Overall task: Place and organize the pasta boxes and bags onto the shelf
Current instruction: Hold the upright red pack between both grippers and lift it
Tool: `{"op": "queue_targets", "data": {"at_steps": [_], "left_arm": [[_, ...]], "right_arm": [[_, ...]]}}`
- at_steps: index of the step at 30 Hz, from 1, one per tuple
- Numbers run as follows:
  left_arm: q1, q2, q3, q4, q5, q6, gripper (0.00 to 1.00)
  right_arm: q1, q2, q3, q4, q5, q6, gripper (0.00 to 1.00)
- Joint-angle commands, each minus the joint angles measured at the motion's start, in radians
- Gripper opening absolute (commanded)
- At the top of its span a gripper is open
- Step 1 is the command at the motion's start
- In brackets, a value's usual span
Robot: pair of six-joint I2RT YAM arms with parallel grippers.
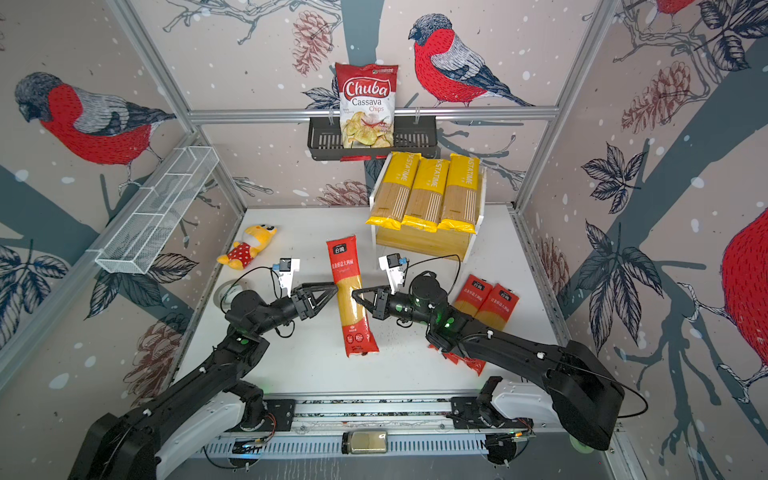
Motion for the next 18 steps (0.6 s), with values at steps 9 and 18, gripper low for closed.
{"op": "queue_targets", "data": {"at_steps": [9,18], "left_arm": [[-0.027,0.082,0.038,0.193,0.053,-0.042,0.72],[-0.038,0.097,0.065,0.188,0.063,-0.031,0.5]], "right_arm": [[0.022,0.016,-0.015,0.3,-0.059,0.098,0.0],[0.025,0.044,-0.055,0.385,-0.057,0.151,0.0]]}}
